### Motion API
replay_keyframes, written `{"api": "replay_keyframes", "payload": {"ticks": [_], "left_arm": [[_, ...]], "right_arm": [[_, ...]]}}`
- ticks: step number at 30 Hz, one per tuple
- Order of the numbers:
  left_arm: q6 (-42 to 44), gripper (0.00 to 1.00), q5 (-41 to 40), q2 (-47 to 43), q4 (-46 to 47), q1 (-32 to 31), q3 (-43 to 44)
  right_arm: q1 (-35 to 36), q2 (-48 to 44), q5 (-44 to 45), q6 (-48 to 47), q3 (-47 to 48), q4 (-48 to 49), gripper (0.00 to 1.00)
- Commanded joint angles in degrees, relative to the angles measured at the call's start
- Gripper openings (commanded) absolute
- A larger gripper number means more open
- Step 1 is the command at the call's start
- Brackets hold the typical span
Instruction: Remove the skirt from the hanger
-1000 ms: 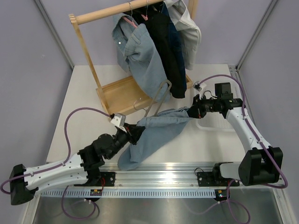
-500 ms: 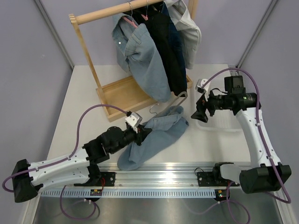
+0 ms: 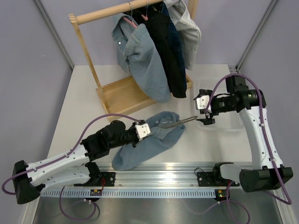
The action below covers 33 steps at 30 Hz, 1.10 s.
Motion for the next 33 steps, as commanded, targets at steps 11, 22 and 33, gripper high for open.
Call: {"api": "replay_keyframes", "payload": {"ticks": [11,22,33], "left_arm": [[9.12,0.0,4.87,3.17,0.93,3.44,8.23],[8.76,0.0,6.98,0.36,1.46,4.23,7.44],[7.71,0.0,9.8,-2.81,1.37,7.04,5.94]], "right_arm": [[13.12,1.17,0.07,5.53,-6.33,-10.73,0.88],[13.84,2.4,5.43,18.55,-8.54,2.01,0.58],[13.75,1.87,10.36,22.07,-11.18,7.91,0.34]]}}
